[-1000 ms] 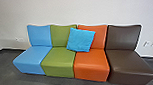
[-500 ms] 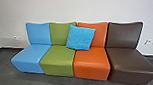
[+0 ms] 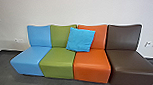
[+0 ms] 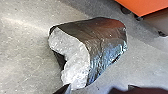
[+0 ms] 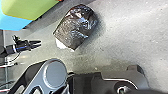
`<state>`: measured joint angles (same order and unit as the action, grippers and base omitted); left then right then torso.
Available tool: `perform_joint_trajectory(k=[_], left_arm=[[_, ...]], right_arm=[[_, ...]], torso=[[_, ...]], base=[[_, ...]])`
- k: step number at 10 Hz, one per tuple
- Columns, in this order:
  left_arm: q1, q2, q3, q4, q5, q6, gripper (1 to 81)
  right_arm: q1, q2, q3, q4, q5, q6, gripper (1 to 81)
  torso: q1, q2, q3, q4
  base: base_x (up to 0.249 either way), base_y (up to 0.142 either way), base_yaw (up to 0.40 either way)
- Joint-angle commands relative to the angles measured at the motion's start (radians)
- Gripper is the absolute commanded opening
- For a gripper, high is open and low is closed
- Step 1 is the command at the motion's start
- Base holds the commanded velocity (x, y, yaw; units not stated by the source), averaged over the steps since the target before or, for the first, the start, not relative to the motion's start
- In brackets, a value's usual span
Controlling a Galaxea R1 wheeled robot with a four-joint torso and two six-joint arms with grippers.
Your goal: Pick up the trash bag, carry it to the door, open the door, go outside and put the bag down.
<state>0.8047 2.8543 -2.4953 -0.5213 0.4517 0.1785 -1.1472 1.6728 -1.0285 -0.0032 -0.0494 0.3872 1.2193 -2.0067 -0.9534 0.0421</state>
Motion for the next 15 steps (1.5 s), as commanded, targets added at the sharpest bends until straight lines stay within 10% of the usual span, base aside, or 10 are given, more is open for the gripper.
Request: perform_joint_trajectory(k=[1, 6, 7, 15], left_arm=[[-0.166, -0.016, -0.002, -0.049, 0.105, 0.000, 81.1], [-0.262, -0.013, -0.004, -0.052, 0.154, -0.002, 81.1], [-0.290, -0.013, -0.005, -0.055, 0.166, -0.002, 81.1], [-0.310, 0.099, -0.066, -0.040, 0.174, -0.019, 81.1]], right_arm=[[0.057, -0.068, 0.030, 0.014, -0.044, 0.002, 81.1], [0.065, -0.068, 0.047, 0.017, -0.046, 0.001, 81.1], [0.063, -0.066, 0.050, 0.015, -0.046, 0.001, 81.1], [0.059, -0.065, 0.052, 0.014, -0.046, 0.001, 81.1]], torso=[[0.061, -0.095, -0.075, 0.000], [0.158, -0.250, -0.211, 0.000], [0.185, -0.293, -0.157, 0.000], [0.352, -0.559, -0.214, 0.000]], base=[[0.000, 0.000, 0.000], [0.000, 0.000, 0.000], [0.000, 0.000, 0.000], [0.000, 0.000, 0.000]])
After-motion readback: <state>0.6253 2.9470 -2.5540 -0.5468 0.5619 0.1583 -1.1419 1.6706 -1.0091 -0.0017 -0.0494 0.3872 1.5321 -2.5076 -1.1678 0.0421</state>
